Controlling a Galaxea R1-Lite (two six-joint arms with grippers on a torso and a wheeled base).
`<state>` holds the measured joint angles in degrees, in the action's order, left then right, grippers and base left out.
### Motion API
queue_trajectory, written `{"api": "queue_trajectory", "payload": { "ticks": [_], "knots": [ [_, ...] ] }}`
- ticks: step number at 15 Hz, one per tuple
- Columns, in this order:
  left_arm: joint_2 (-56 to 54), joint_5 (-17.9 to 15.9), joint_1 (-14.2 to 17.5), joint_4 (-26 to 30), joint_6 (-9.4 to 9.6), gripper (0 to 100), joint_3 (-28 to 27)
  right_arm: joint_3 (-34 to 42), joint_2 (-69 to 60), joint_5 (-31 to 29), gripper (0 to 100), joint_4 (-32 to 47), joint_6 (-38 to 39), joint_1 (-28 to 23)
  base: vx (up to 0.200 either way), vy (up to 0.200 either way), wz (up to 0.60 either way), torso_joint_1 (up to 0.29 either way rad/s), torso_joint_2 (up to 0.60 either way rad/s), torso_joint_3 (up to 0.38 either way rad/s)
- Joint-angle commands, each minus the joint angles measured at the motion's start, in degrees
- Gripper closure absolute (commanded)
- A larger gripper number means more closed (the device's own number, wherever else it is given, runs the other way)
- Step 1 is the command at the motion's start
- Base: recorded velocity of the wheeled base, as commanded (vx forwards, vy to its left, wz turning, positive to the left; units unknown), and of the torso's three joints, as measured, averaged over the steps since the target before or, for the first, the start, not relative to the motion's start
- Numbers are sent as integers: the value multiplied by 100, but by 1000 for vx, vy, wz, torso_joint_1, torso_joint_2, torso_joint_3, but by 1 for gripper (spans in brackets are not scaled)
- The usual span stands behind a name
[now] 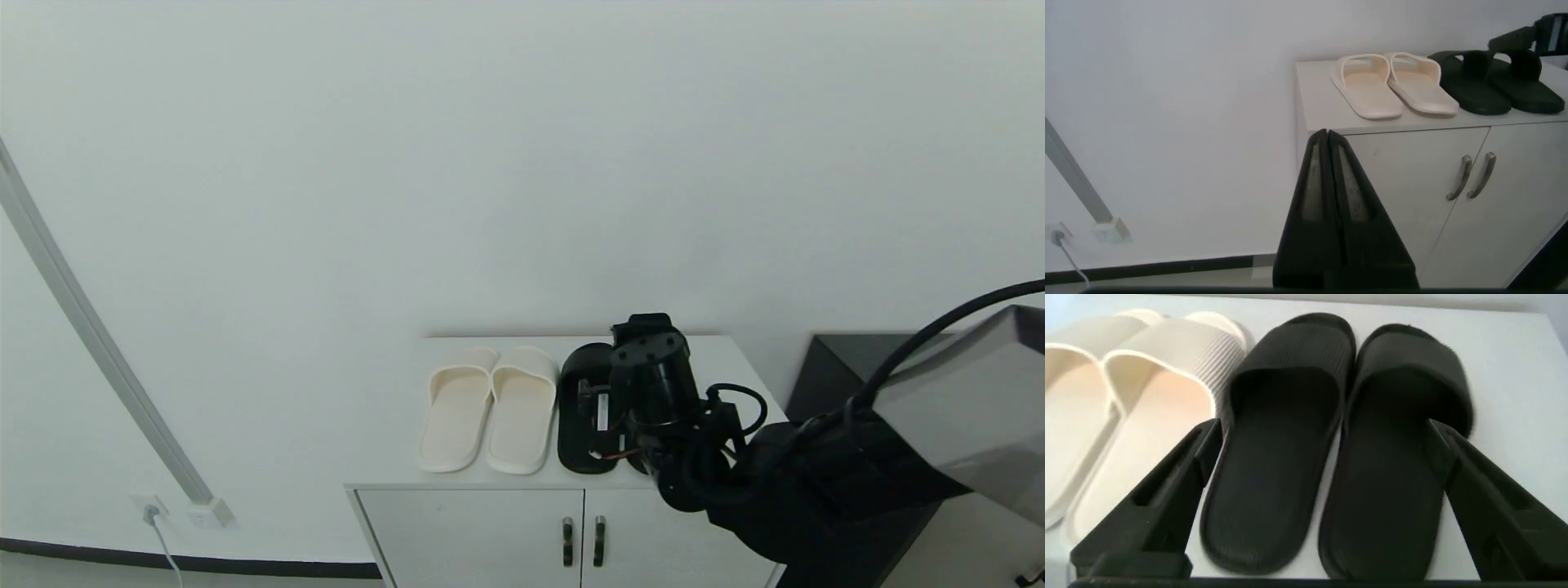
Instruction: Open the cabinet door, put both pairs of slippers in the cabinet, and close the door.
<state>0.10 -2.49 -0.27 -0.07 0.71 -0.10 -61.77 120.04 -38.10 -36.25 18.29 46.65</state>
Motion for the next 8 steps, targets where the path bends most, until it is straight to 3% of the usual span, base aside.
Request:
{"api": "queue_trajectory", "payload": {
  "ticks": [1, 8],
  "knots": [
    [-1, 3, 0, -1, -9, 100, 1, -415, 679, -189, 0, -4, 8, -200, 0, 0, 0, 0, 0, 0],
    [-1, -6, 9, -1, 0, 100, 1, -1074, 1250, -216, 0, 4, 8, -376, 0, 0, 0, 0, 0, 0]
  ]
}}
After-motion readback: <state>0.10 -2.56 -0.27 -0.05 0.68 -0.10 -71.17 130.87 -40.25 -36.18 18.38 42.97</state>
